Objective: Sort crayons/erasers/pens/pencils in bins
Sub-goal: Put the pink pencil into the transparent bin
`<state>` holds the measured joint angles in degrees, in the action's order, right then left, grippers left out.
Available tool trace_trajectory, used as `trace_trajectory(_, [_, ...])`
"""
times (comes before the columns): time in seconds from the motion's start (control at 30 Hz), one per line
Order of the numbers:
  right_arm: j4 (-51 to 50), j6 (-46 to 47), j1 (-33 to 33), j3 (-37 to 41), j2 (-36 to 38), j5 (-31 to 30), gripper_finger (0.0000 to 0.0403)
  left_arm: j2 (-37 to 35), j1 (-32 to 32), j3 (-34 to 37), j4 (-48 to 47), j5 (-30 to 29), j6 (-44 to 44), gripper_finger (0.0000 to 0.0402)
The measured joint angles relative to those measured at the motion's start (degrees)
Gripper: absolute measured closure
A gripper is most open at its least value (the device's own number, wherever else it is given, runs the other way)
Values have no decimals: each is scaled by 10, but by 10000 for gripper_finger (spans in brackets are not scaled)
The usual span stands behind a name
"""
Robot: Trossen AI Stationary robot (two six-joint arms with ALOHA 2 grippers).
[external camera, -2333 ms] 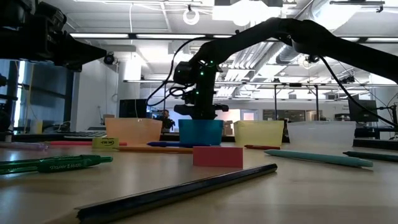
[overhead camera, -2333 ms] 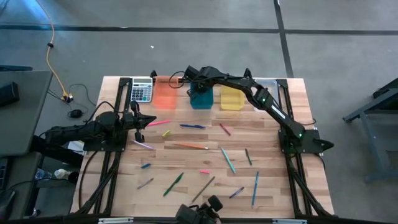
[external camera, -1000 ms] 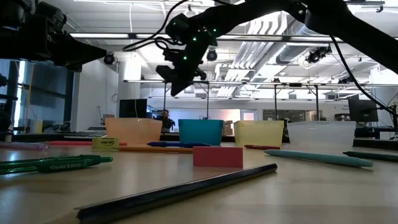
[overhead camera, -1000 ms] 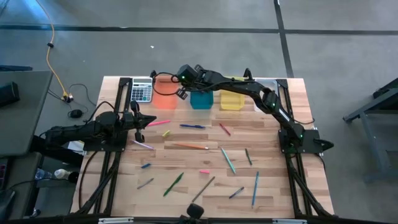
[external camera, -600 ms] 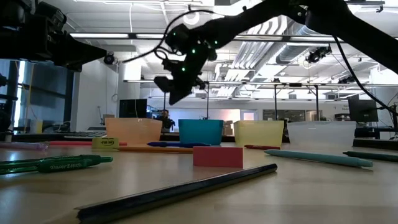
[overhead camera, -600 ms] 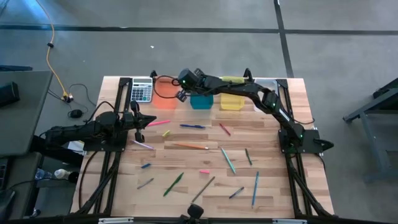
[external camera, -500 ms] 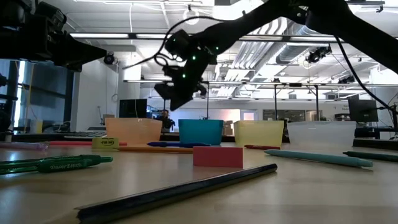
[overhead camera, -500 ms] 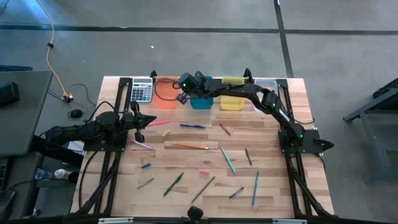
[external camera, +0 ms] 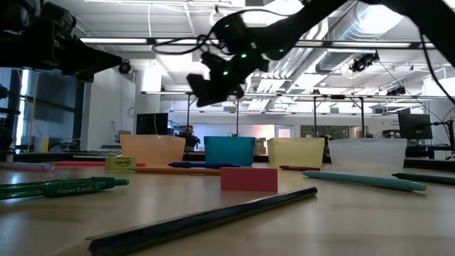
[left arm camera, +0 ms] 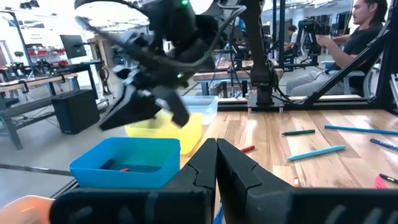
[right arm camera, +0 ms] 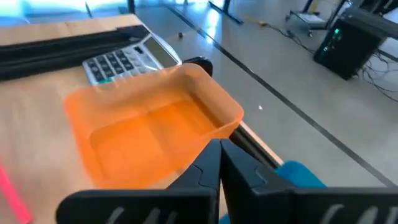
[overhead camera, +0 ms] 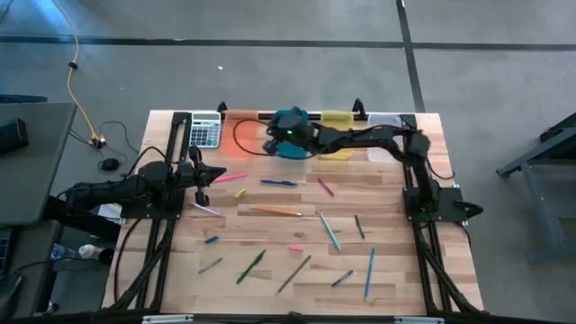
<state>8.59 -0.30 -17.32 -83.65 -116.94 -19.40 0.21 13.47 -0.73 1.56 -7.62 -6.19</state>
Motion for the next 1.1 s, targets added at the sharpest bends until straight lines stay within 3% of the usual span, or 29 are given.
trace_trajectory(0.27, [73,-26,16,182,137,11,403,1,0,0,-1,5,0,401])
trace_trajectory(0.7, [83,-62,52,344,344,23,403,2,0,0,0,12,0,401])
trace_trajectory(0.97, [105,-43,95,439,422,43,403,2,0,0,0,12,0,401])
trace_trajectory(1.1, [176,-28,114,497,433,65,403,2,0,0,15,11,0,401])
